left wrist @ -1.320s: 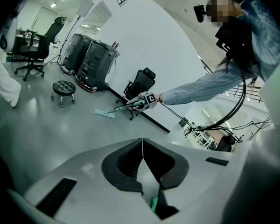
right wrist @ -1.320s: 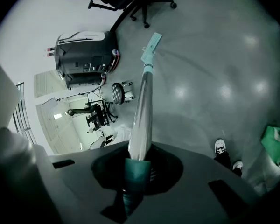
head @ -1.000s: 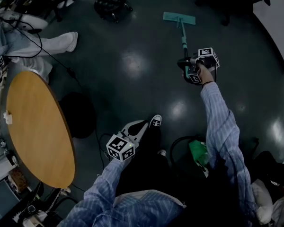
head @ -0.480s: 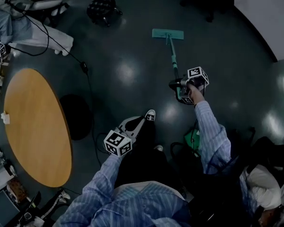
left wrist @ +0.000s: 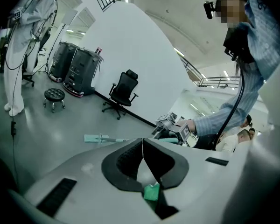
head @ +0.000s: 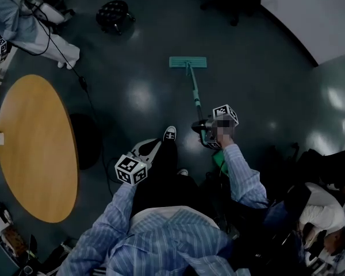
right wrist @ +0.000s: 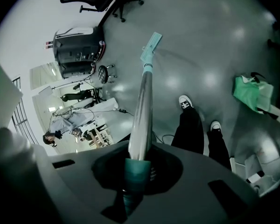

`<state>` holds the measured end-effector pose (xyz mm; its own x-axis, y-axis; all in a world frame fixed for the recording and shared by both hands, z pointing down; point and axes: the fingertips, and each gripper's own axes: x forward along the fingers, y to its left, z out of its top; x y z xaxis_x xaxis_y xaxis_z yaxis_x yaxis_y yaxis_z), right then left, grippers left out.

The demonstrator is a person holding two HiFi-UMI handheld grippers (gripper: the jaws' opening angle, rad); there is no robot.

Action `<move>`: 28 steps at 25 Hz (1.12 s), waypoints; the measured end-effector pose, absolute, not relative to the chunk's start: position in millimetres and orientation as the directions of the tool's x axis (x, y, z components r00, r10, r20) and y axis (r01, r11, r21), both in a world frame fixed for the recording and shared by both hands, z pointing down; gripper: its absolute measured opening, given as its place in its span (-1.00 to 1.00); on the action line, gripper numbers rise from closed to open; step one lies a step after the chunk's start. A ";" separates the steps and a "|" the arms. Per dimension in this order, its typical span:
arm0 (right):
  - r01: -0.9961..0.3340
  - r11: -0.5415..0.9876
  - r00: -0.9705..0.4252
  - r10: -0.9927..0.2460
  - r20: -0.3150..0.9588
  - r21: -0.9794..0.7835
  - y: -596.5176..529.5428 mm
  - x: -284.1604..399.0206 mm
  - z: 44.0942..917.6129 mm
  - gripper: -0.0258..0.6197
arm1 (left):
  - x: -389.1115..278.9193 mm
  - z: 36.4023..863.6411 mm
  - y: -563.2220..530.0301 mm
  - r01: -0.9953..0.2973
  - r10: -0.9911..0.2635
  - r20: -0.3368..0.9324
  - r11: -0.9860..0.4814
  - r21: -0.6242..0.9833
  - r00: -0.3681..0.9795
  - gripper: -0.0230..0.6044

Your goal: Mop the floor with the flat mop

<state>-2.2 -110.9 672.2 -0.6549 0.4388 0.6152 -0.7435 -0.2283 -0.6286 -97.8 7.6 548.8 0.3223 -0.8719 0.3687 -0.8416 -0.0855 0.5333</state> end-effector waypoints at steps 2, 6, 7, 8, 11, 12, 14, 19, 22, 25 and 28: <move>-0.742 -0.225 -0.656 0.439 0.614 -0.631 -84.5 18.6 670.7 -0.80 | -92.0 544.2 19.3 -0.849 -0.880 0.359 -0.086 0.522 0.310 -0.90; -0.735 -0.237 -0.664 0.444 0.602 -0.636 -30.5 58.8 667.6 -0.80 | -78.8 535.0 44.6 -0.859 -0.901 0.333 -0.077 0.507 0.278 -0.90; -0.732 -0.243 -0.668 0.443 0.598 -0.637 -17.5 69.3 666.5 -0.80 | -74.1 532.2 51.2 -0.859 -0.906 0.324 -0.078 0.505 0.273 -0.90; -0.730 -0.249 -0.671 0.443 0.595 -0.637 -4.0 79.5 665.1 -0.80 | -68.9 529.3 58.3 -0.860 -0.909 0.316 -0.081 0.504 0.270 -0.90; -0.729 -0.260 -0.672 0.445 0.591 -0.633 38.2 106.0 659.8 -0.80 | -56.0 521.3 83.3 -0.865 -0.914 0.302 -0.094 0.493 0.271 -0.90; -0.730 -0.258 -0.671 0.448 0.591 -0.633 51.7 113.9 658.5 -0.80 | -52.8 518.5 91.9 -0.866 -0.916 0.298 -0.095 0.492 0.269 -0.90; -0.735 -0.250 -0.664 0.454 0.594 -0.630 77.0 131.4 657.6 -0.80 | -45.4 512.8 108.3 -0.863 -0.922 0.286 -0.091 0.496 0.261 -0.90; -0.739 -0.241 -0.656 0.469 0.591 -0.629 131.6 176.8 659.7 -0.80 | -13.7 511.5 142.1 -0.863 -0.931 0.268 -0.086 0.498 0.248 -0.90; -0.737 -0.232 -0.654 0.478 0.586 -0.634 154.9 198.3 657.4 -0.80 | 2.1 509.0 158.8 -0.863 -0.932 0.258 -0.098 0.495 0.254 -0.90; -0.748 -0.215 -0.637 0.495 0.590 -0.628 174.8 219.1 653.0 -0.80 | 14.0 506.6 174.9 -0.864 -0.933 0.253 -0.104 0.493 0.257 -0.90; -0.761 -0.189 -0.616 0.512 0.599 -0.621 190.0 235.4 650.8 -0.80 | 20.7 504.1 187.1 -0.867 -0.936 0.248 -0.103 0.488 0.251 -0.90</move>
<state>235.4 190.0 650.8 -0.6161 0.5115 0.5990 -0.7607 -0.1888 -0.6211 20.7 187.1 504.1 0.2511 -0.9357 0.2477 -0.8667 -0.1035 0.4879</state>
